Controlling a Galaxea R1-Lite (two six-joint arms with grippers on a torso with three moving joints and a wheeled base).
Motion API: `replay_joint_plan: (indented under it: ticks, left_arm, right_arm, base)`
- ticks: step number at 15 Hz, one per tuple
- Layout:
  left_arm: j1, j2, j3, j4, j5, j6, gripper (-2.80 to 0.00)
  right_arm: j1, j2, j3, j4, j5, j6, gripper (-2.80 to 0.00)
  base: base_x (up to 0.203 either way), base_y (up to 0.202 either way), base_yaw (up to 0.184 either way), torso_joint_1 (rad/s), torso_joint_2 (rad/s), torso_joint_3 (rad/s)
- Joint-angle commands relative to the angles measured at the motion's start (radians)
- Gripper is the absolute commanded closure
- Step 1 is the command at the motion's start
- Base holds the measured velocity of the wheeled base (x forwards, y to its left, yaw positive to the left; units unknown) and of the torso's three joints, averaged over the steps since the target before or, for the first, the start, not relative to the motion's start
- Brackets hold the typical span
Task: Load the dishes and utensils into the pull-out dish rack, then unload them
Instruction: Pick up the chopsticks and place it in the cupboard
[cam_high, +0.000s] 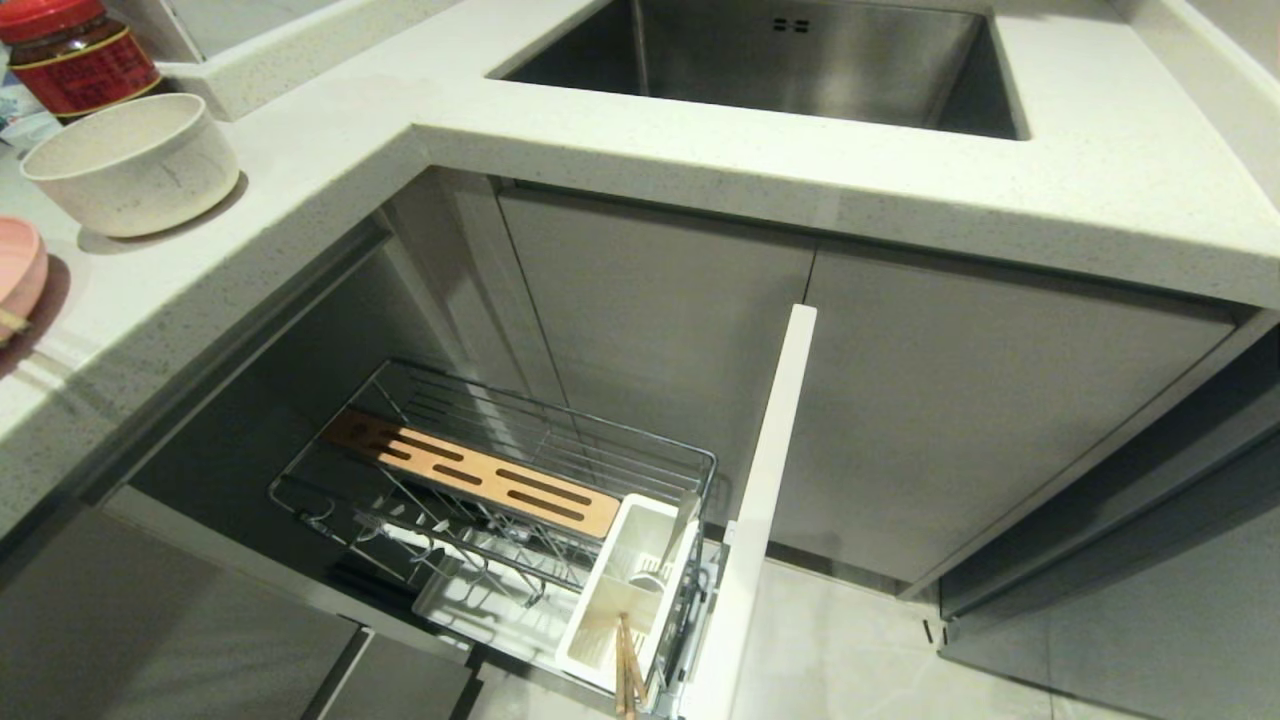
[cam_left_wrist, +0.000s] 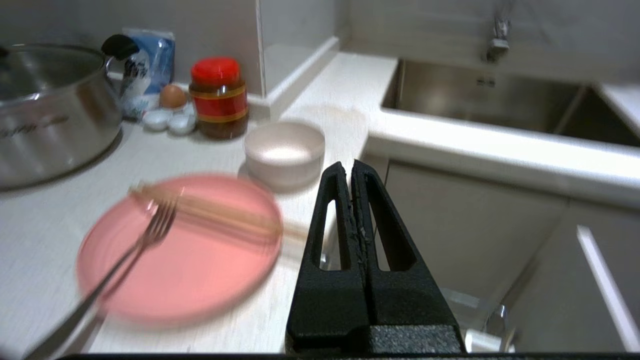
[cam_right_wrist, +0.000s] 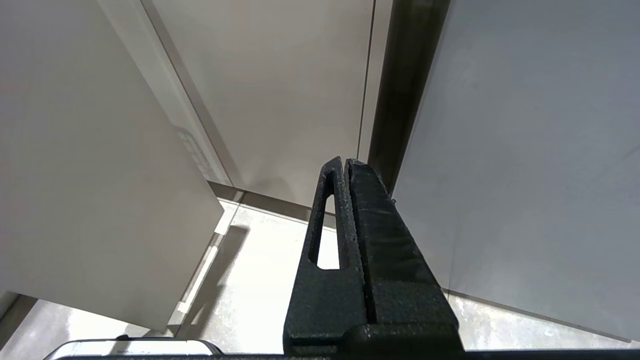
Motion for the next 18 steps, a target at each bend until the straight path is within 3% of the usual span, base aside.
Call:
replay_joint_plan:
  ticks: [1, 2, 4, 6, 9, 12, 13, 15, 18]
  left_arm:
    - [0.001, 0.311, -0.164, 0.008, 0.021, -0.053, 0.0]
    - [0.002, 0.385, -0.222, 0.032, 0.052, -0.092, 0.0]
    - [-0.002, 0.488, -0.308, 0.14, 0.113, -0.23, 0.0]
    - [-0.009, 0.548, -0.413, 0.365, 0.13, -0.311, 0.0]
    - [-0.01, 0.633, -0.583, 0.625, 0.18, -0.401, 0.0]
    - [-0.008, 0.672, -0.601, 0.663, 0.319, -0.433, 0.0]
    - [-0.005, 0.682, -0.598, 0.663, 0.352, -0.434, -2.8]
    - [-0.001, 0.699, -0.598, 0.663, 0.389, -0.436, -2.8]
    - [0.041, 0.731, -0.599, 0.663, 0.395, -0.436, -2.8]
  right_arm:
    - [0.0, 0.001, 0.027, -0.001, 0.0, 0.0, 0.0]
    - [0.0, 0.001, 0.028, -0.001, 0.0, 0.0, 0.0]
    - [0.0, 0.001, 0.026, -0.001, 0.0, 0.0, 0.0]
    - [0.0, 0.001, 0.026, -0.001, 0.0, 0.0, 0.0]
    - [0.0, 0.001, 0.027, -0.001, 0.001, 0.0, 0.0]
    - [0.0, 0.001, 0.028, -0.001, 0.0, 0.0, 0.0]
    - [0.0, 0.001, 0.026, -0.001, -0.001, 0.0, 0.0]
    - [0.0, 0.001, 0.028, -0.001, 0.0, 0.0, 0.0]
    - [0.0, 0.001, 0.026, -0.001, 0.0, 0.0, 0.0]
  base:
    - [0.0, 0.0, 0.0, 0.0, 0.0, 0.0]
    - [0.0, 0.0, 0.0, 0.0, 0.0, 0.0]
    - [0.0, 0.0, 0.0, 0.0, 0.0, 0.0]
    - [0.0, 0.0, 0.0, 0.0, 0.0, 0.0]
    - [0.0, 0.0, 0.0, 0.0, 0.0, 0.0]
    - [0.0, 0.0, 0.0, 0.0, 0.0, 0.0]
    - [0.0, 0.0, 0.0, 0.0, 0.0, 0.0]
    - [0.0, 0.0, 0.0, 0.0, 0.0, 0.0]
    - [0.0, 0.0, 0.0, 0.0, 0.0, 0.0]
